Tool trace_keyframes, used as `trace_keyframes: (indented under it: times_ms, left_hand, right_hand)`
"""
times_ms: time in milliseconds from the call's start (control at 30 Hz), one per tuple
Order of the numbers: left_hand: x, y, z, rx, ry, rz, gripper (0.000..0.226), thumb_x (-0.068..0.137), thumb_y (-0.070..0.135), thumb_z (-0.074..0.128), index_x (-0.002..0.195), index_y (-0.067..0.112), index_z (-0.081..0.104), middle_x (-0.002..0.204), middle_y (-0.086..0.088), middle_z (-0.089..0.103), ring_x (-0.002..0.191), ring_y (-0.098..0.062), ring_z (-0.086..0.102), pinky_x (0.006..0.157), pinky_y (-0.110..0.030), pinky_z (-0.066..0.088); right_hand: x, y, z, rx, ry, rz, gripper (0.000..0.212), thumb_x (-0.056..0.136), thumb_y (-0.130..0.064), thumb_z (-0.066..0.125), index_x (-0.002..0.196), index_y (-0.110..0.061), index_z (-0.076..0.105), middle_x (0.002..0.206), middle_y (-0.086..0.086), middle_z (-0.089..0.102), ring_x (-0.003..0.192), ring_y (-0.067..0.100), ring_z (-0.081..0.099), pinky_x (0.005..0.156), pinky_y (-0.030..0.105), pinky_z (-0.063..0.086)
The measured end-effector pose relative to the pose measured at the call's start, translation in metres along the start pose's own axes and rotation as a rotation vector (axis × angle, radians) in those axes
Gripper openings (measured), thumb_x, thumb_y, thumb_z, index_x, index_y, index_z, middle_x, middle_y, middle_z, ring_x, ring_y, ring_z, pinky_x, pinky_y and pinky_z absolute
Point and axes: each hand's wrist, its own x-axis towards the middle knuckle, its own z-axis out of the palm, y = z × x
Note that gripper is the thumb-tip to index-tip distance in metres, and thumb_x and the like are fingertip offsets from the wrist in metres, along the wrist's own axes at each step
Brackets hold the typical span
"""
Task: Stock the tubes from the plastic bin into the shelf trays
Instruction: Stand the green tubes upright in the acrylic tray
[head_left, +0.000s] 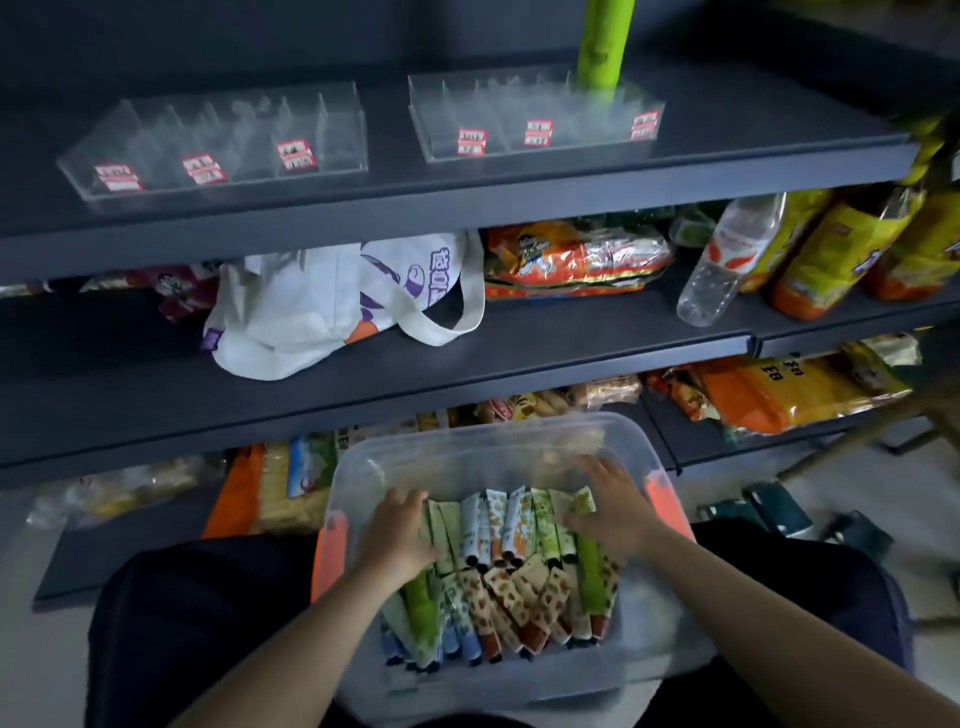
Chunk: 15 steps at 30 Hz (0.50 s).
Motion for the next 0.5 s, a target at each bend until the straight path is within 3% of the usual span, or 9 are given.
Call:
trace_keyframes:
  times_ms: [133, 167, 233, 300, 400, 500]
  left_hand:
    - [0.005, -0.011, 0.03, -0.063, -0.08, -0.142, 0.084, 0.075, 0.046, 0.072, 0.142, 0.013, 0.032, 0.147, -0.008, 0.03, 0.134, -0.022, 0.033, 0.103, -0.027, 0.033]
    - [0.007, -0.013, 0.035, -0.097, -0.092, -0.165, 0.082, 0.076, 0.043, 0.073, 0.141, 0.013, 0.033, 0.144, -0.007, 0.034, 0.132, -0.02, 0.036, 0.1, -0.023, 0.034]
    - [0.008, -0.015, 0.044, -0.175, -0.097, -0.201, 0.077, 0.074, 0.038, 0.076, 0.136, 0.012, 0.038, 0.135, -0.003, 0.045, 0.123, -0.016, 0.044, 0.09, -0.017, 0.035]
    - [0.01, -0.017, 0.049, -0.25, -0.106, -0.237, 0.07, 0.07, 0.031, 0.08, 0.127, 0.01, 0.045, 0.126, 0.0, 0.053, 0.115, -0.015, 0.051, 0.084, -0.015, 0.036]
    - [0.015, -0.019, 0.059, -0.408, -0.055, -0.329, 0.064, 0.066, 0.017, 0.082, 0.12, 0.011, 0.049, 0.116, -0.004, 0.059, 0.111, -0.021, 0.056, 0.094, -0.031, 0.044]
    - [0.021, -0.026, 0.074, -0.468, 0.009, -0.392, 0.057, 0.064, 0.012, 0.082, 0.113, 0.015, 0.053, 0.109, -0.004, 0.064, 0.104, -0.023, 0.06, 0.09, -0.037, 0.049]
  right_hand:
    - [0.008, 0.027, 0.033, 0.255, -0.097, 0.3, 0.083, 0.074, -0.037, 0.075, 0.142, -0.016, 0.032, 0.134, 0.006, 0.046, 0.123, 0.024, 0.046, 0.091, 0.024, 0.038]
    - [0.009, 0.034, 0.039, 0.299, -0.112, 0.354, 0.076, 0.071, -0.038, 0.077, 0.135, -0.017, 0.04, 0.126, 0.005, 0.052, 0.117, 0.024, 0.051, 0.091, 0.026, 0.042]
    - [0.007, 0.041, 0.046, 0.45, -0.122, 0.42, 0.038, 0.074, -0.024, 0.077, 0.105, -0.017, 0.055, 0.101, 0.002, 0.059, 0.102, 0.022, 0.057, 0.089, 0.033, 0.05]
    - [0.003, 0.04, 0.047, 0.634, -0.143, 0.459, 0.019, 0.08, -0.007, 0.07, 0.087, -0.018, 0.057, 0.09, 0.003, 0.06, 0.092, 0.022, 0.059, 0.08, 0.033, 0.053]
    - [0.003, 0.042, 0.052, 0.805, -0.102, 0.478, 0.018, 0.083, 0.003, 0.064, 0.082, -0.014, 0.059, 0.088, 0.01, 0.063, 0.077, 0.018, 0.062, 0.063, 0.026, 0.051]
    - [0.006, 0.051, 0.07, 0.737, -0.056, 0.528, 0.015, 0.086, -0.002, 0.058, 0.078, -0.015, 0.06, 0.081, 0.009, 0.063, 0.074, 0.021, 0.061, 0.064, 0.033, 0.05]
